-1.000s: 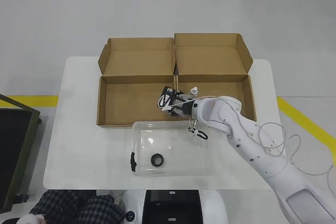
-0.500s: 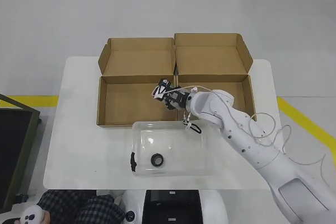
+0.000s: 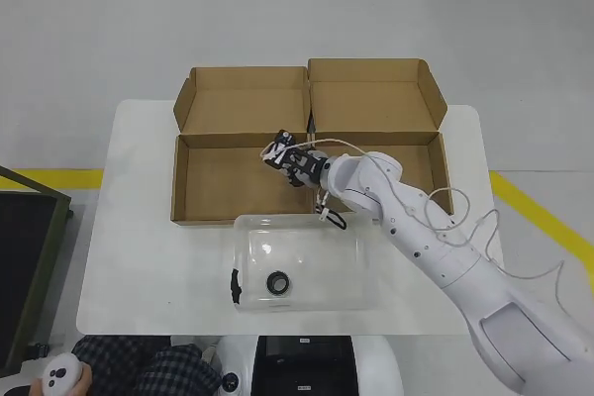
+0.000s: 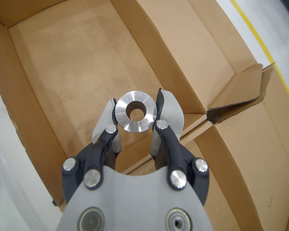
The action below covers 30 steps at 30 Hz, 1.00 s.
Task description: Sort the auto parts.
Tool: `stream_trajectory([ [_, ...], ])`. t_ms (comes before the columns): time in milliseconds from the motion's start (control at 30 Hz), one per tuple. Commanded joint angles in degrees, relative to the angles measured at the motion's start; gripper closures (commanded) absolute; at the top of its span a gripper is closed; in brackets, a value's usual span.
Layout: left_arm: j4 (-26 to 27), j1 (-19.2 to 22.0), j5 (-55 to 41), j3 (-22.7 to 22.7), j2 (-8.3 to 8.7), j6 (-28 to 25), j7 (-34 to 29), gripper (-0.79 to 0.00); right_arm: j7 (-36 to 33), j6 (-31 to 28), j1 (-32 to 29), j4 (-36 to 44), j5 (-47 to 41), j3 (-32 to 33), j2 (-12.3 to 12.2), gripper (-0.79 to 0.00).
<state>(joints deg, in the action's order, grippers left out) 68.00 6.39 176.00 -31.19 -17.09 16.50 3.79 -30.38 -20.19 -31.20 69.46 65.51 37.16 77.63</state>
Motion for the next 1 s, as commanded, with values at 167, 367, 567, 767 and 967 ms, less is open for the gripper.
stream_trajectory([
  [167,0.00,0.00,0.00,0.00,0.00,0.00,0.00,-0.785,-0.33,0.59,1.03,-3.14,0.03,-1.06,1.49,-0.151],
  [367,0.00,0.00,0.00,0.00,0.00,0.00,0.00,-0.785,-0.80,1.13,1.64,-4.90,0.95,-1.46,2.48,-0.249],
  [567,0.00,0.00,0.00,0.00,0.00,0.00,0.00,-0.785,-1.15,1.26,1.97,-6.54,1.48,-1.48,3.30,-0.283],
  [767,0.00,0.00,0.00,0.00,0.00,0.00,0.00,-0.785,-0.77,0.00,1.88,-6.16,1.67,-1.11,3.81,-0.305],
  [967,0.00,0.00,0.00,0.00,0.00,0.00,0.00,-0.785,-0.35,-2.17,0.04,0.42,3.17,1.52,2.85,-0.320],
])
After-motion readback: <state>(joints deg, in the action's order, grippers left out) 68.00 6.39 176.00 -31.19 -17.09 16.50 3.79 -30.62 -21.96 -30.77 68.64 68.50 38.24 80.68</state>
